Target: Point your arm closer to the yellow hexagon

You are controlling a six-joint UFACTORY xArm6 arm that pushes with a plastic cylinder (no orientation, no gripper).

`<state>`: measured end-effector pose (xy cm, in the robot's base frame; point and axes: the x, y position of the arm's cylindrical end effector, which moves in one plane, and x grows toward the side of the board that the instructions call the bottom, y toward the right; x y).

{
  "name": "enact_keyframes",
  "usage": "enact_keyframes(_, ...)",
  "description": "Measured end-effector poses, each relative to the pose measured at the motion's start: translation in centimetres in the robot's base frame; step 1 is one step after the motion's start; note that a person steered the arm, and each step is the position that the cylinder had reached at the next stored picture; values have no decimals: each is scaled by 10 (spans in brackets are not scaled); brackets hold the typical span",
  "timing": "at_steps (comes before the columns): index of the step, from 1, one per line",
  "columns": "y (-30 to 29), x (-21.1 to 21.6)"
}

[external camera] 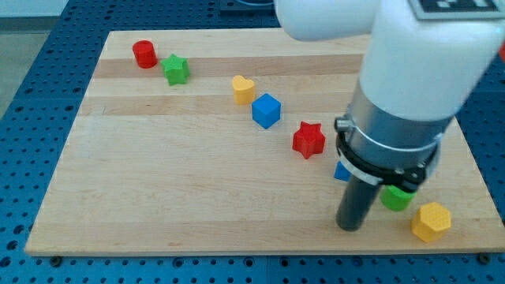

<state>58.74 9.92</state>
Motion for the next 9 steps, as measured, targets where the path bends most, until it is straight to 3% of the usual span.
enact_keyframes(8,-53,-45)
enact_keyframes(9,-63,-34)
